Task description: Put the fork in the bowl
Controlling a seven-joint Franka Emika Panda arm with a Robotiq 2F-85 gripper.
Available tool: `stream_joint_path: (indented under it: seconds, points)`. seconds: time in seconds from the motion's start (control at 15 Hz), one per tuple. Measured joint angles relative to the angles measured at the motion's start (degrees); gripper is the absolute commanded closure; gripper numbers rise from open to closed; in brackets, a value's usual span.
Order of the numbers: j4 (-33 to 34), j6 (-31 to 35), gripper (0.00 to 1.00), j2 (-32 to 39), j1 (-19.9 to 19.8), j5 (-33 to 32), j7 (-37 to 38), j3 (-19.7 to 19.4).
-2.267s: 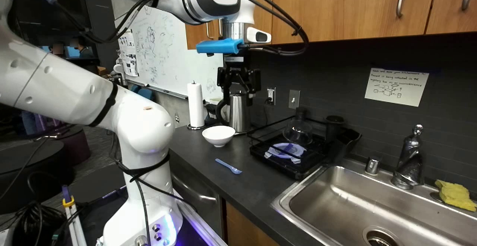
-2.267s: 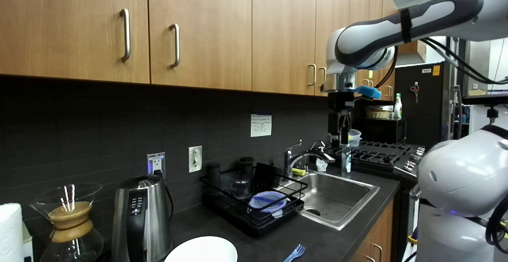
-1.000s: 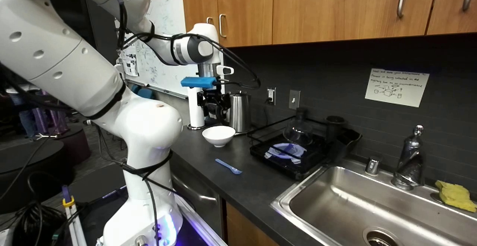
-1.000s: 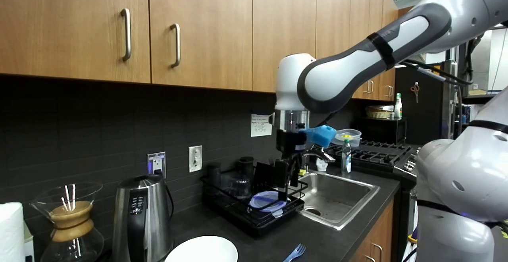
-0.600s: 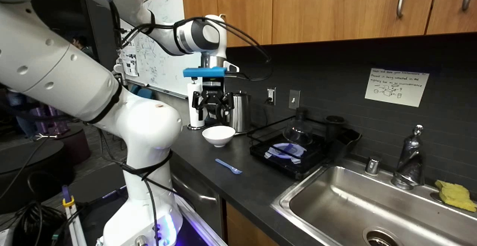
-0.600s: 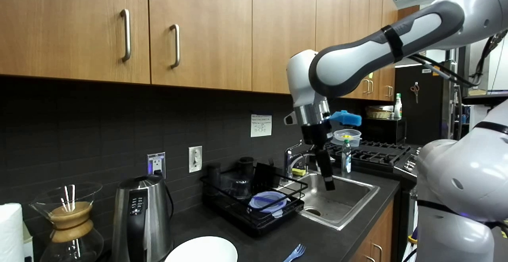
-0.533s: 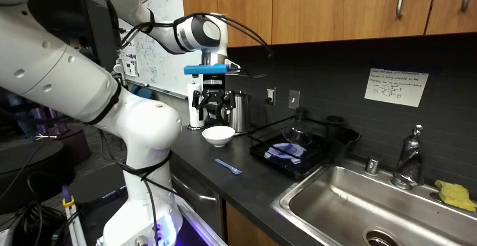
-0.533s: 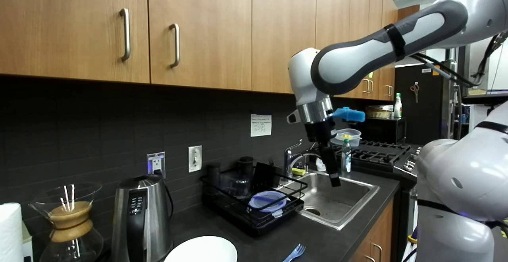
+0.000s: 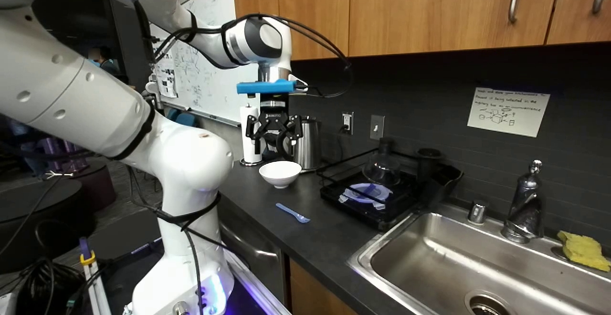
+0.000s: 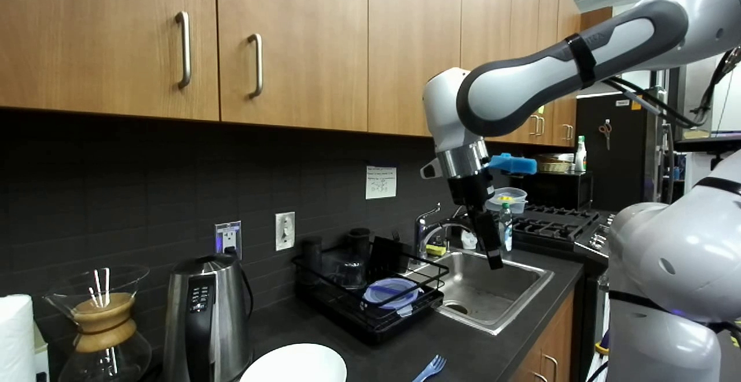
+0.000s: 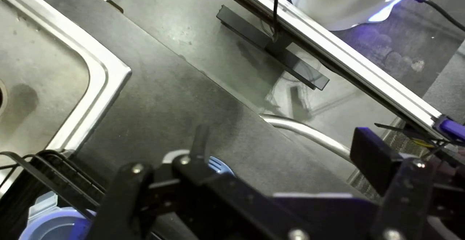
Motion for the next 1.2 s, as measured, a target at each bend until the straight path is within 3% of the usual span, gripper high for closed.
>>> stream_joint_path:
  seconds: [0.67, 1.0, 1.2]
  points:
    - [0.41, 0.07, 0.00, 0.34, 7.14, -1.79, -22.60, -1.10]
    - [0.40, -0.03, 0.00, 0.25, 8.17, -4.95, -34.87, -1.17]
    - [0.03, 2.06, 0.00, -0.68, 8.18, -5.51, -36.21, -0.82]
